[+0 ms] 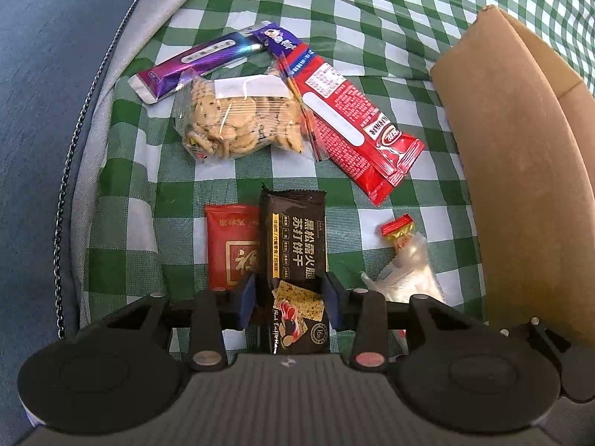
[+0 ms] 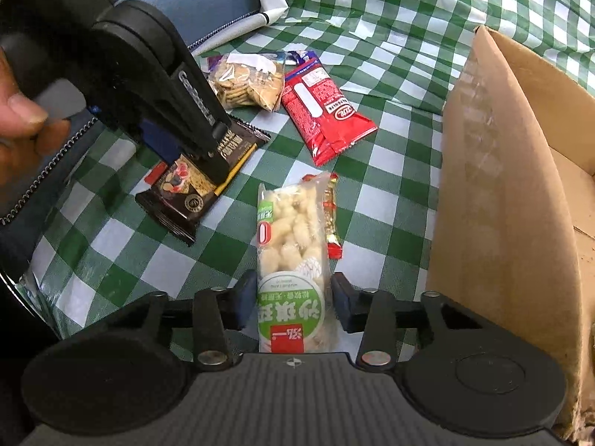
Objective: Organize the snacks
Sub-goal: 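Close the left tool on the dark biscuit packet while the right tool grips the white nut bar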
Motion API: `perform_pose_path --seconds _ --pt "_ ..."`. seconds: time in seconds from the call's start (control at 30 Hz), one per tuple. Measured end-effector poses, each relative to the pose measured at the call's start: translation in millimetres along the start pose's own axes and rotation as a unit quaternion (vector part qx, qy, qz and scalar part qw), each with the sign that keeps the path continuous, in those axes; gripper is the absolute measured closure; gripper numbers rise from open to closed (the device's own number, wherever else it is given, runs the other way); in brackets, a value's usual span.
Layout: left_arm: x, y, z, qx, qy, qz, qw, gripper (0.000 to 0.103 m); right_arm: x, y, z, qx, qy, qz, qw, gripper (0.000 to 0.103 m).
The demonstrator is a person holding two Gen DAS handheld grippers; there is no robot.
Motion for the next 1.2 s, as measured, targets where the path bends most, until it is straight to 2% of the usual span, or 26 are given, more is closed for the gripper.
perform_pose_path --seconds 0.13,0.23,0.4,0.67,0.77,0.83,0.9,1.2 --pt "0 -1 3 0.01 -0.008 0.004 0.9999 0.042 2 -3 -2 -0.001 0.005 -0.001 1.0 0.051" --pt "2 -1 4 0.019 -0.014 0.012 0.9997 0.041 2 -6 -2 -0.004 0.004 -0.003 1.0 0.051" --pt "2 -1 17 0.009 -0.035 0.017 0.9992 0.041 3 -4 0 -0.008 0.002 -0.001 1.0 0.051" --pt "-8 -12 32 0.05 -0.102 0.018 0.9934 0.043 1 -9 0 -0.011 0.008 -0.012 1.0 0.051" --pt "-9 -12 34 0.062 -0.118 0.025 0.9907 0.054 0 -9 1 -0.01 0.009 -0.013 1.0 0.054" --pt "-8 -12 33 0.058 -0.118 0.025 0.991 0.06 0 -9 1 -0.008 0.011 -0.01 1.0 0.062" --pt "-9 -10 33 0.05 -0.115 0.024 0.9919 0.061 0 -8 1 -0.011 0.014 -0.009 1.0 0.064" --pt "-5 12 31 0.008 -0.083 0.049 0.9953 0.061 3 10 4 -0.035 0.028 0.014 0.999 0.065"
Point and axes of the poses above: each gripper's, at about its wrist camera, not at the fingertips, and y roughly against the way its jaws point, z to its right, x to its top, the point moved 7 cm from there along -y, roughly the way its jaws point, and after that the axes turned 13 degrees about y, right-handed, at the moved point
